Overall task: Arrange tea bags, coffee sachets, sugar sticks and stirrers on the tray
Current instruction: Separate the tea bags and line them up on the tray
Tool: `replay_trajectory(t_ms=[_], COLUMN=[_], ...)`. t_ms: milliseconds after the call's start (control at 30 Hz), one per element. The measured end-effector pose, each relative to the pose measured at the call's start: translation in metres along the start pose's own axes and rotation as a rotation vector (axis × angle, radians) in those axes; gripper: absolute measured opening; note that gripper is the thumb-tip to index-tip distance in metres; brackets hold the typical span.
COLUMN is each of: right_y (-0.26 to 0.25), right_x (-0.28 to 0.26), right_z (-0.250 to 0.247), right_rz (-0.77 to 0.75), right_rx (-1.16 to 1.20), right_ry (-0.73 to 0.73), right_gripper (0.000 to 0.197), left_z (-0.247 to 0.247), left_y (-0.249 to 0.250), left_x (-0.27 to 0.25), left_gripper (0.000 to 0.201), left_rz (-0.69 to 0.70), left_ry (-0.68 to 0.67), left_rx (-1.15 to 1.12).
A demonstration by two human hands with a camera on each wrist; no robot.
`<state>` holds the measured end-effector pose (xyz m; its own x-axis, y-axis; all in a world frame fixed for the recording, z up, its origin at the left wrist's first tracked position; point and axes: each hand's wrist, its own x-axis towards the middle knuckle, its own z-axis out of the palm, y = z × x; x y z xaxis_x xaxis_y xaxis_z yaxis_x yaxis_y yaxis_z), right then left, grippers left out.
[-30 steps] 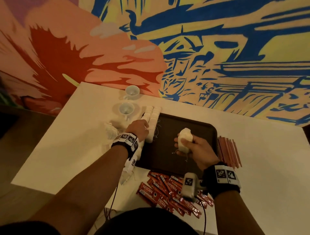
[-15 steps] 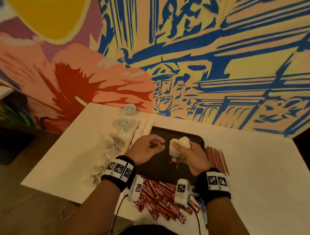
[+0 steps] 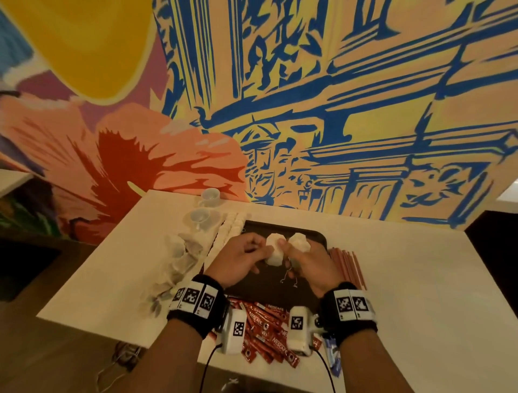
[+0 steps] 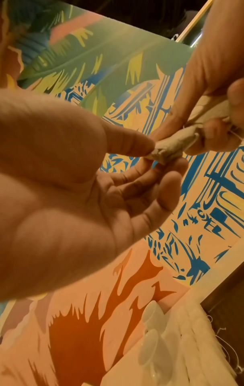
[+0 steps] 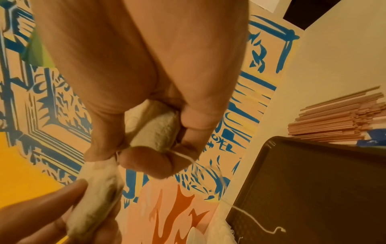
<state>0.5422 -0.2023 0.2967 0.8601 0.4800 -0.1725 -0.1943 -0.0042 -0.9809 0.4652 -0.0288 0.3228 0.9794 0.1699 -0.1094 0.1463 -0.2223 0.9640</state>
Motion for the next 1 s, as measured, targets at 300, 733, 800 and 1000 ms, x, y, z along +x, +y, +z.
replay_trajectory(t_ms=[300,733,800,1000], right_y=[-0.011,-0.012,-0.010,-0.001], right_x=[-0.018,-0.011,-0.009,0.011], right_z=[-0.007,0.007,0.007,0.013], right_rz=[-0.083,-0.106,-0.094,0.022], right_rx=[-0.066,-0.183,-0.196,-0.183], right_ry=[-0.042,-0.104,-0.110,-0.084], right_gripper=[0.025,0.020,0.022,0.024], left_z=[0.017,-0.003,-0.006,-0.021], left_y=[0.005,-0.003,-0.010,-0.023], left_x=[-0.027,-0.029,-0.027,-0.013], left_gripper=[0.023,0.025,0.027,0.008], left_rz=[-0.012,-0.016,-0.036,-0.068], left_ry=[-0.038,-0.043,-0.045,-0.041], left_rx=[-0.004,0.103,0.130,0.198])
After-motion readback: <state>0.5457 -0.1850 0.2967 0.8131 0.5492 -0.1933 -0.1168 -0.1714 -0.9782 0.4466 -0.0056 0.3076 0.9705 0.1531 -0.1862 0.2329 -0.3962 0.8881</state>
